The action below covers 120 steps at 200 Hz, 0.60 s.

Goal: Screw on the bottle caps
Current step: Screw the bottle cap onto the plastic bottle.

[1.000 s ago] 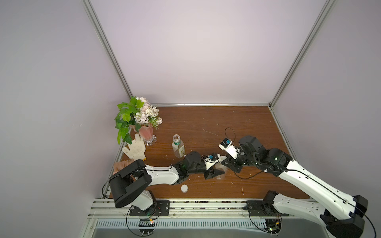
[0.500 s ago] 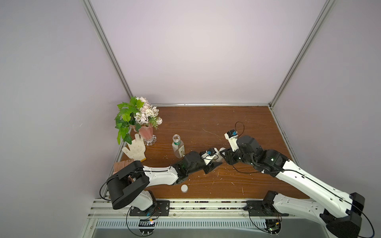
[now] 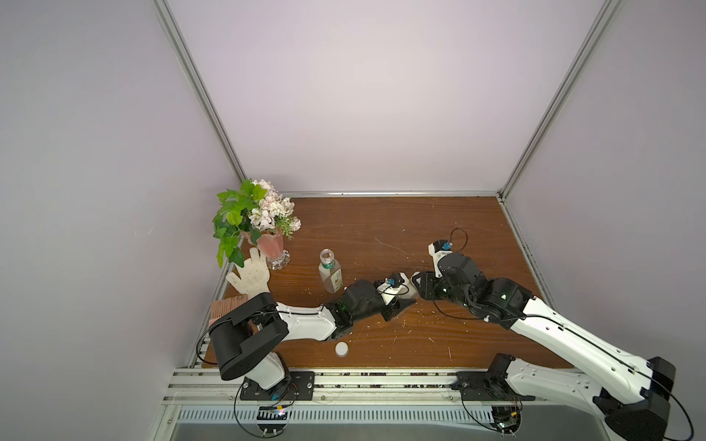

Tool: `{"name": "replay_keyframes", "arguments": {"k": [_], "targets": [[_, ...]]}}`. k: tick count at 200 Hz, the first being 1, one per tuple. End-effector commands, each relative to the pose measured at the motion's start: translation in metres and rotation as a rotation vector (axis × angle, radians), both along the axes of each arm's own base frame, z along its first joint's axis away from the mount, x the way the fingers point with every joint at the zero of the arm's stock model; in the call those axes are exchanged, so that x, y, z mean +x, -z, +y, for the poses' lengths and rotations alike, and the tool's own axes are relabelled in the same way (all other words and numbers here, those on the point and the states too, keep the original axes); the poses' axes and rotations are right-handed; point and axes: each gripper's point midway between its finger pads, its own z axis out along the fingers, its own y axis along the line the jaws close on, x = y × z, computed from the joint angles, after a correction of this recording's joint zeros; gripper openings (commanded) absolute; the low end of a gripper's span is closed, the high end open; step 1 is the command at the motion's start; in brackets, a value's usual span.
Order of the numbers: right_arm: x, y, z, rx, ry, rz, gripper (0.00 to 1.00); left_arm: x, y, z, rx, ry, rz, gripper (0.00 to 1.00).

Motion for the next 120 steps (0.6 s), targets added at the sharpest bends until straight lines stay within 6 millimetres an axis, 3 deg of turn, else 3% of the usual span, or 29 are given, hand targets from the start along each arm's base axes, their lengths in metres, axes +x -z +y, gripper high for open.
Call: {"name": "replay_keyframes", "arguments": {"k": [1,24,42,83,120], "targets": [[0.003,-0.024,-0.007,-0.027,-0.005,-0.052,0.49,0.001,-0.005,-0.001,-0.037,-0.004,0.004,0.47],[0.002,-0.034,-0.004,-0.053,-0.063,-0.082,0.68,-0.005,-0.002,-0.002,-0.040,0.022,0.015,0.47],[0.001,-0.041,-0.006,-0.080,-0.105,-0.111,0.75,-0.010,-0.002,0.000,-0.047,0.040,0.019,0.47],[-0.009,-0.045,-0.012,-0.184,-0.294,-0.209,0.76,-0.021,-0.002,0.010,-0.063,0.072,0.033,0.47],[-0.045,-0.040,0.003,-0.184,-0.638,-0.414,0.77,-0.045,-0.009,0.015,-0.084,0.190,0.025,0.49]]}}
